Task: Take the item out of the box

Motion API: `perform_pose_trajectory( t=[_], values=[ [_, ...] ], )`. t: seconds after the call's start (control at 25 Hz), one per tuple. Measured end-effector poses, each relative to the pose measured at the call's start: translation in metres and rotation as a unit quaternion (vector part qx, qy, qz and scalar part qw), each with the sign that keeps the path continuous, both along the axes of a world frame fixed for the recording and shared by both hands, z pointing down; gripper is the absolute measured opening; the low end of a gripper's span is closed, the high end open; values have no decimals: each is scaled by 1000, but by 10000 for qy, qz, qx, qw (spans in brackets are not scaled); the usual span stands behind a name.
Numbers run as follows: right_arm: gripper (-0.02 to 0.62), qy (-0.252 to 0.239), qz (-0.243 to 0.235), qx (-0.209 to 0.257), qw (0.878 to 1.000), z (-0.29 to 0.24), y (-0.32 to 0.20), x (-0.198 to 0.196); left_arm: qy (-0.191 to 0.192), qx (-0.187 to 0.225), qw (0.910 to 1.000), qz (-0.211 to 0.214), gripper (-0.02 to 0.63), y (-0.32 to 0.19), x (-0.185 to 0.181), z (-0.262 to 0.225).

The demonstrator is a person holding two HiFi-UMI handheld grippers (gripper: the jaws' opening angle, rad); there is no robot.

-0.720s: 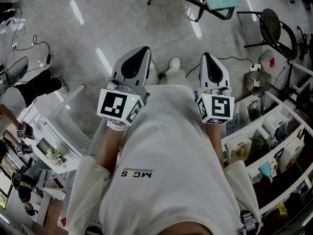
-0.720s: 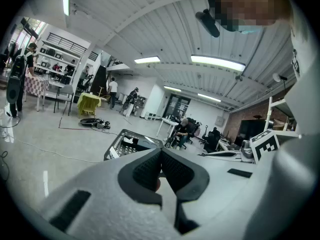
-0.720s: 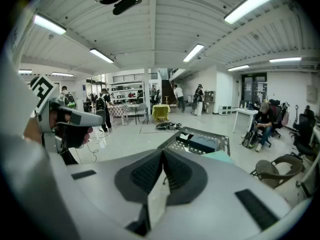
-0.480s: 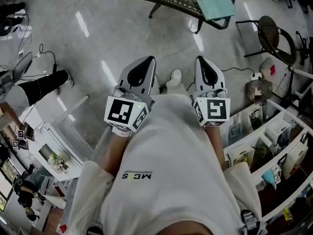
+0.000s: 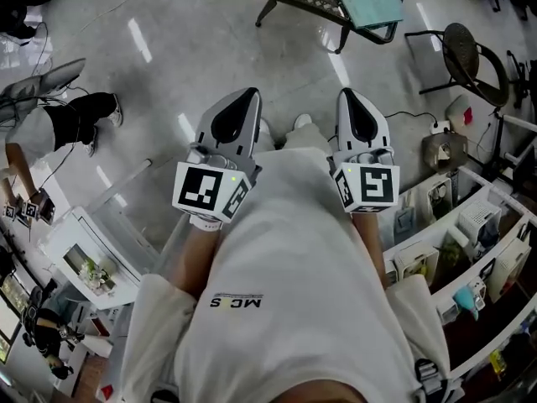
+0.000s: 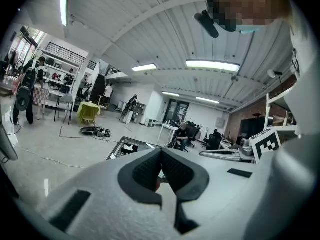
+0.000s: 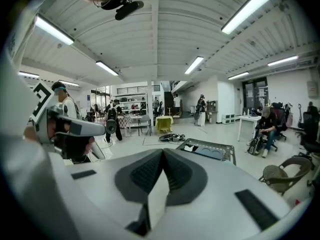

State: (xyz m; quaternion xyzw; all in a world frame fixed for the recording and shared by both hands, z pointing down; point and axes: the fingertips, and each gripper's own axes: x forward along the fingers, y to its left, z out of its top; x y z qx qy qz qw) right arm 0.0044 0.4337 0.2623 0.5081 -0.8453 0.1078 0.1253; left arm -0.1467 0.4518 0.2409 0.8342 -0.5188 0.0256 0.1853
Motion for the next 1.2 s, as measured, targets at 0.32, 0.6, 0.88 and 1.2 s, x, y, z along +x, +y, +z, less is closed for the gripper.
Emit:
perform_pose_trajectory(
  t=[0.32,0.6,0.88,1.2],
  values=[
    [15,-218,-30,-29,9998,9,1,-5,116,-193,9993,299,20,-1,7,25],
    [15,-484,16,-22,9988,17,-72,15,47,-369,9982,461,20,-80,28,43],
    [15,-732,-120,-339,9967,40,-216,56,-219,-585,9971,445,20,-228,67,55],
    [15,-877,-425,-54,9952,6,-382,110,-575,-458,9954,623,20,-393,129,33]
  ],
)
